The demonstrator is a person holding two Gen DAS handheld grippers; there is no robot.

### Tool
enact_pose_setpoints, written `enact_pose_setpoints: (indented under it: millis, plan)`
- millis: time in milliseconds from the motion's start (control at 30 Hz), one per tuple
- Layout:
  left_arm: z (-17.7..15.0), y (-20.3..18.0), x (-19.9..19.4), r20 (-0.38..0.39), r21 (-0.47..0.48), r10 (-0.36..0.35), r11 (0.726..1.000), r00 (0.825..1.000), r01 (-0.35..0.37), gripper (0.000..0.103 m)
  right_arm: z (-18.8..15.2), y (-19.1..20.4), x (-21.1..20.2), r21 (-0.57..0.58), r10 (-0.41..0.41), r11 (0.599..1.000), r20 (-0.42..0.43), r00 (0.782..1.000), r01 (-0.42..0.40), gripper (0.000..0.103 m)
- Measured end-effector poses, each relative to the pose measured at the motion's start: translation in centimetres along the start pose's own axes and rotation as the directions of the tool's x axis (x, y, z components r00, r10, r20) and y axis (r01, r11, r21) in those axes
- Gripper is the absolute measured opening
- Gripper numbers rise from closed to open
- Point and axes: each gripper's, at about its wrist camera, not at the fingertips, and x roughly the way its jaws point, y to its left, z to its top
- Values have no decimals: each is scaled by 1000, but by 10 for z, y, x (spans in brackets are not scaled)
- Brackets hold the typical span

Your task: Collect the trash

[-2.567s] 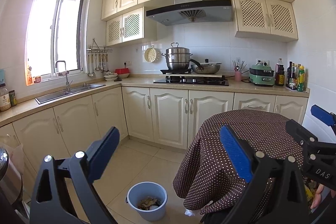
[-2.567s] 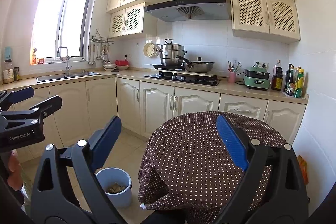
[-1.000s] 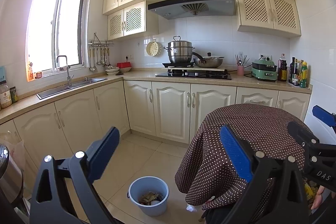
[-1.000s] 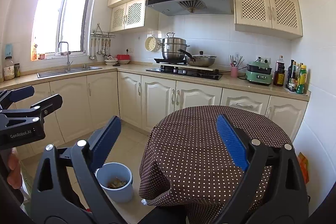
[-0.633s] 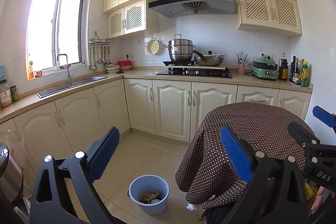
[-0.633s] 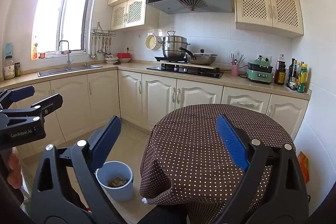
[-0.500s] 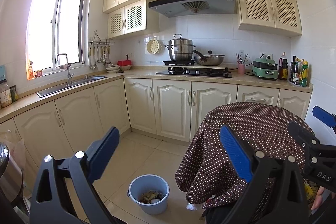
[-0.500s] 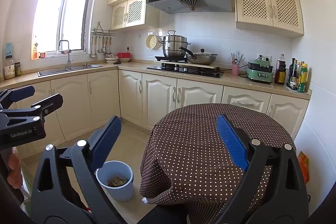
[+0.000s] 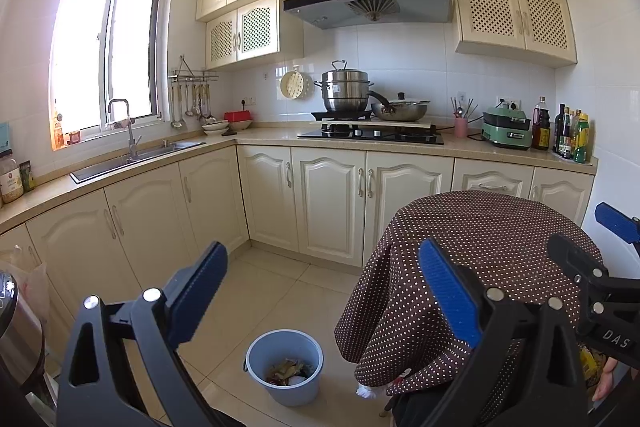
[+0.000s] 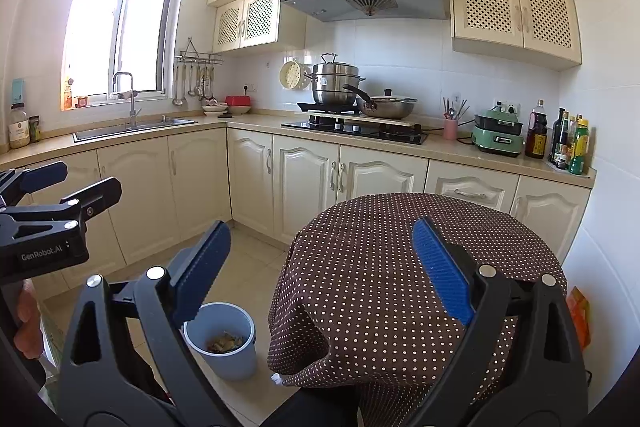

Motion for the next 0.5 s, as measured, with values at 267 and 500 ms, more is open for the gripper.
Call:
enact_pose_setpoints:
  millis: [267, 500]
  plan:
    - [-1, 4, 5, -9, 1, 2, 1000, 1000, -2, 95, 0, 2, 4, 0, 2, 1000, -8, 1000, -2, 91]
    - [-6, 7, 15, -31, 4, 7, 1000, 1000, -7, 95, -4, 1, 15, 6, 4, 1000, -31, 1000, -4, 91]
